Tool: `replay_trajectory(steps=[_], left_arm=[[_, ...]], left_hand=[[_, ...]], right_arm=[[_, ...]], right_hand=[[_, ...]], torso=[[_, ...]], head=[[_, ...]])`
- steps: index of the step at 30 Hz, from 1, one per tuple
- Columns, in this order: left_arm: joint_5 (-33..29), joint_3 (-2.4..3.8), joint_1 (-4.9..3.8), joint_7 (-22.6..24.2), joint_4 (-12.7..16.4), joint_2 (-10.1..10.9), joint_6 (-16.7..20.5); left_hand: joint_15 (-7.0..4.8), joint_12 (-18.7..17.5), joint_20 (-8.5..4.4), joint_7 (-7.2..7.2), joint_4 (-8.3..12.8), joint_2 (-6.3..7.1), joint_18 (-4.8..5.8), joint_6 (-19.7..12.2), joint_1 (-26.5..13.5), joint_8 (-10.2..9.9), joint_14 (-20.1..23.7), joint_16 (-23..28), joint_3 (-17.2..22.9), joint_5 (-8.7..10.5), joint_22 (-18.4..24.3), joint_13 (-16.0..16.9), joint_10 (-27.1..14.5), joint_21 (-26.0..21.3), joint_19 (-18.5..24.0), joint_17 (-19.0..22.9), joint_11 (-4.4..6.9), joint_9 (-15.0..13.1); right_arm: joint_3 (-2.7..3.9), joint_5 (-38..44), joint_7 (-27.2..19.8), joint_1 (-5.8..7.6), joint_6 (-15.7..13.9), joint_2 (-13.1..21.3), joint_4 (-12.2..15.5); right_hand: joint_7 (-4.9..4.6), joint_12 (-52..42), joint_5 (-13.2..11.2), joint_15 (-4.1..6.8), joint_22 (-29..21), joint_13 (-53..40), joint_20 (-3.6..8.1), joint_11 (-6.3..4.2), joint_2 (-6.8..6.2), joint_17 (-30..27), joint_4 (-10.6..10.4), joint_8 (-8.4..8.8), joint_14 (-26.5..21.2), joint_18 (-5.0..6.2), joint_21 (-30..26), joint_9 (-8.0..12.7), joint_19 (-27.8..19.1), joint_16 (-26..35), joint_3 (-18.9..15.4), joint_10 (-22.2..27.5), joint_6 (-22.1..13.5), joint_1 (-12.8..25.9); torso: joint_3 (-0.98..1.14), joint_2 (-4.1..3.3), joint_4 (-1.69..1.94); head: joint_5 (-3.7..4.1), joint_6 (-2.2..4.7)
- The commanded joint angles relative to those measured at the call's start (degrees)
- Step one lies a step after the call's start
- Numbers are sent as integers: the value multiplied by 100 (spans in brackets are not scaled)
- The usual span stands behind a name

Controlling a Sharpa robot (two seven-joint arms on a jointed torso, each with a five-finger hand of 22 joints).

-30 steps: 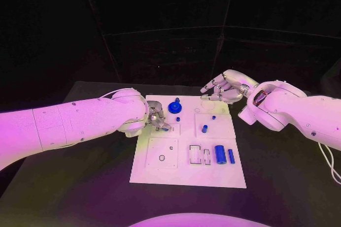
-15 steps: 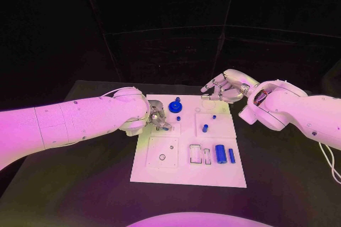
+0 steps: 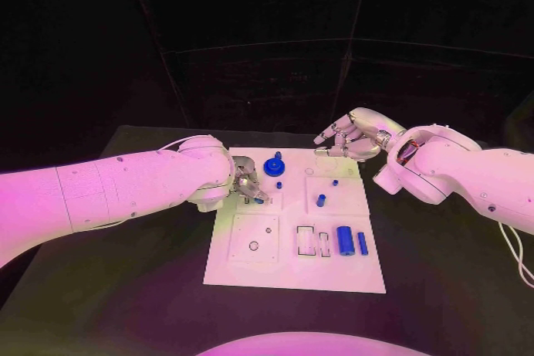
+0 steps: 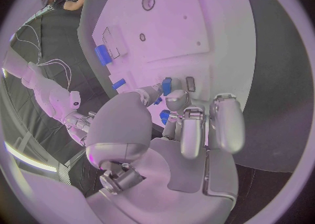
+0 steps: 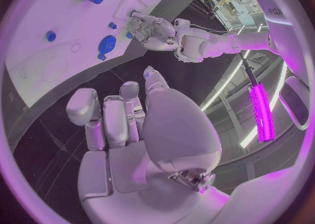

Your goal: Assemble the parts on the task board

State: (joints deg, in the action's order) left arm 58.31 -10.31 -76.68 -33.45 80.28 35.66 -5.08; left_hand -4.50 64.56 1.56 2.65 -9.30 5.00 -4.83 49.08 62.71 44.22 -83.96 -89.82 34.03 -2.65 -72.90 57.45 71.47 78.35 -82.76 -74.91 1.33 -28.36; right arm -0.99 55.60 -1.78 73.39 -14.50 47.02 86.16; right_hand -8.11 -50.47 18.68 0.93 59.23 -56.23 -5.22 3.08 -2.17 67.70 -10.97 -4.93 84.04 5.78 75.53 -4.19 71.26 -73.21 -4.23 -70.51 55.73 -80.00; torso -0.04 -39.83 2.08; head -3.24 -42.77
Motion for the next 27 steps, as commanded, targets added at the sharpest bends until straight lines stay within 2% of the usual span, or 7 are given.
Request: replay_trajectory(steps=[1, 5, 11, 27], left_arm=[[-86, -4, 5, -27, -10, -17, -127], [-106, -4, 4, -32, -30, -26, -115], [-115, -4, 4, -47, -53, -40, -68], [-119, -3, 3, -45, -86, -69, -48]], left_hand=[[-27, 13, -2, -4, -87, -12, 117, 47, -119, -38, -604, -18, -41, -19, -14, 14, 29, 30, -30, -1509, 2, 21], [-30, 32, -5, -8, -169, -41, 121, 73, -250, -49, -604, -18, -86, -19, -36, 34, 42, 40, -38, -1509, 4, 36], [-30, 100, -6, -8, -397, -147, 126, 121, -552, -68, -604, -18, -152, -20, -65, 106, 91, 54, -50, -1509, 4, 62], [-38, 147, -11, -21, -432, -137, 127, 156, -635, -60, -604, -18, -176, -20, -80, 157, 128, 62, -56, -1509, 14, 66]], right_arm=[[4, 8, -19, 11, 42, -5, 9], [4, 8, -19, 11, 42, -6, 9], [4, 8, -16, 11, 47, 1, 14], [4, 40, 12, 11, 84, 28, 34]], right_hand=[[-10, 30, 24, 19, -3, 6, -4, 6, 59, -5, -8, -23, 105, 51, -38, 3, -27, 26, -40, 48, -8, -17], [-10, 30, 24, 19, -3, 6, -4, 6, 59, -5, -8, -23, 105, 51, -38, 3, -27, 26, -40, 48, -8, -17], [-10, 30, 24, 19, -3, 6, -4, 6, 59, -5, -8, -23, 105, 51, -38, 3, -27, 26, -40, 48, -8, -17], [-11, 41, 31, 18, -15, 16, -4, 7, 57, -16, -15, -23, 103, 53, -45, 3, -32, 36, -49, 55, -10, -8]], torso=[[-3, 1, 6], [-2, 1, 2], [-3, 1, 1], [-4, 2, 1]], head=[[5, -7], [3, -9], [5, -15], [35, -12]])
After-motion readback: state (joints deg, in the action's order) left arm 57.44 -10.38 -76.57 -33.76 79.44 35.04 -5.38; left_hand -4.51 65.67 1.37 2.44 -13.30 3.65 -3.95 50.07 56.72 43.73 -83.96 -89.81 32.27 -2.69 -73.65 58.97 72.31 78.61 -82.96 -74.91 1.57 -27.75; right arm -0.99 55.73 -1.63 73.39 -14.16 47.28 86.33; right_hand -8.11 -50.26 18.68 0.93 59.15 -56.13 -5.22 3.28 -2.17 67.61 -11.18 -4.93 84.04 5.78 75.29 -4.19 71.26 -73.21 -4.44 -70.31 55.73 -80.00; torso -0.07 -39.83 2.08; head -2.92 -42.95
